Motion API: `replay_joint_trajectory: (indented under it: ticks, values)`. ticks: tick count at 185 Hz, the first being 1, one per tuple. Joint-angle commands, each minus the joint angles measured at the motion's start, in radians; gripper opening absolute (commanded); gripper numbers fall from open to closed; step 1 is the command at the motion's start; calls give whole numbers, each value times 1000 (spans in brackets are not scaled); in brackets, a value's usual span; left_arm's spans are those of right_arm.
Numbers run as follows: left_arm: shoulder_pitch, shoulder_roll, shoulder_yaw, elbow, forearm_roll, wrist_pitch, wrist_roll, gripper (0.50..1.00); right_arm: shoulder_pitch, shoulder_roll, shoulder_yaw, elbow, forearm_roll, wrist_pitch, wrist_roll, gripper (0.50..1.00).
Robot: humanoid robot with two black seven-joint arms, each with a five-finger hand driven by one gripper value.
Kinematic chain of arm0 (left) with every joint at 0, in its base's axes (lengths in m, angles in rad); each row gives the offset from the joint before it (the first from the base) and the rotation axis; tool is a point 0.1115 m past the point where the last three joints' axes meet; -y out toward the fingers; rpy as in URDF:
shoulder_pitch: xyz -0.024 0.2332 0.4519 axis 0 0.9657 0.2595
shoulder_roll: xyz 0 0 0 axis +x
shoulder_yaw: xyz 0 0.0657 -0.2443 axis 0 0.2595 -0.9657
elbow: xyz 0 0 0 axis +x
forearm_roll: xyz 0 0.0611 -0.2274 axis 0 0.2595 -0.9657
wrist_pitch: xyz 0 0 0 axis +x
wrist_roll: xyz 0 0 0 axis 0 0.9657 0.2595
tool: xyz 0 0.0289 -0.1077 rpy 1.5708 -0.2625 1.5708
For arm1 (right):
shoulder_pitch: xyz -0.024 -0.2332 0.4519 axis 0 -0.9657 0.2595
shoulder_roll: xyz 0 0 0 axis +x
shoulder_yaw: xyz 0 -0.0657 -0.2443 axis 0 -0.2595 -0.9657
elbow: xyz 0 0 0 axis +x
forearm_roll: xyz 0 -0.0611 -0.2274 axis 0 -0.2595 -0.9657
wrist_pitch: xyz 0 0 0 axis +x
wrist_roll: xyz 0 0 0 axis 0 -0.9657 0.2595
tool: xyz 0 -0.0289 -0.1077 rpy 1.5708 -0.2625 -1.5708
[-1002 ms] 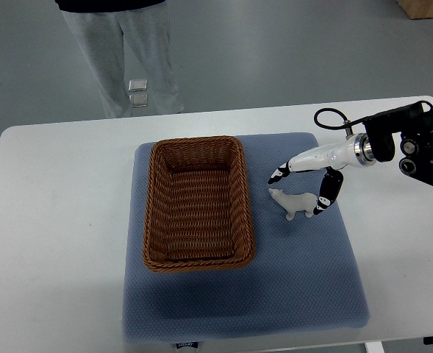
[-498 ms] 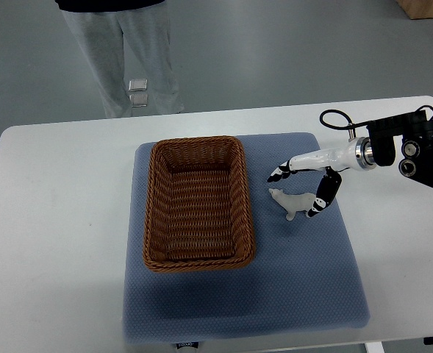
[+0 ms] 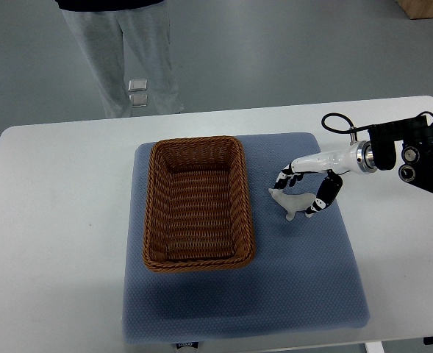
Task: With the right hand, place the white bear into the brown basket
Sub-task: 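Close the right hand's fingers around the white polar bear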
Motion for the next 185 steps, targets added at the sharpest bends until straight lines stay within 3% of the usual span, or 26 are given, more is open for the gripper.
replay_joint_trajectory:
  ticks: [1, 42, 69, 100, 141, 185]
  values:
    - [0, 0, 0, 0, 0, 0, 1, 1000, -1, 0, 0, 6, 4, 0, 2, 803]
    - [0, 0, 0, 0, 0, 0, 0, 1000, -3, 5, 0, 15, 4, 2, 5, 795]
    - [0, 0, 0, 0, 0, 0, 1, 1000, -7, 8, 0, 15, 4, 0, 5, 725]
    - [0, 0, 0, 0, 0, 0, 0, 1000, -17, 12, -1, 15, 1, -3, 5, 682]
    - [0, 0, 0, 0, 0, 0, 0, 1000, -12, 12, -3, 15, -1, -5, 5, 509]
    - [0, 0, 0, 0, 0, 0, 0, 1000, -3, -6, 17, 13, 1, -5, 5, 502]
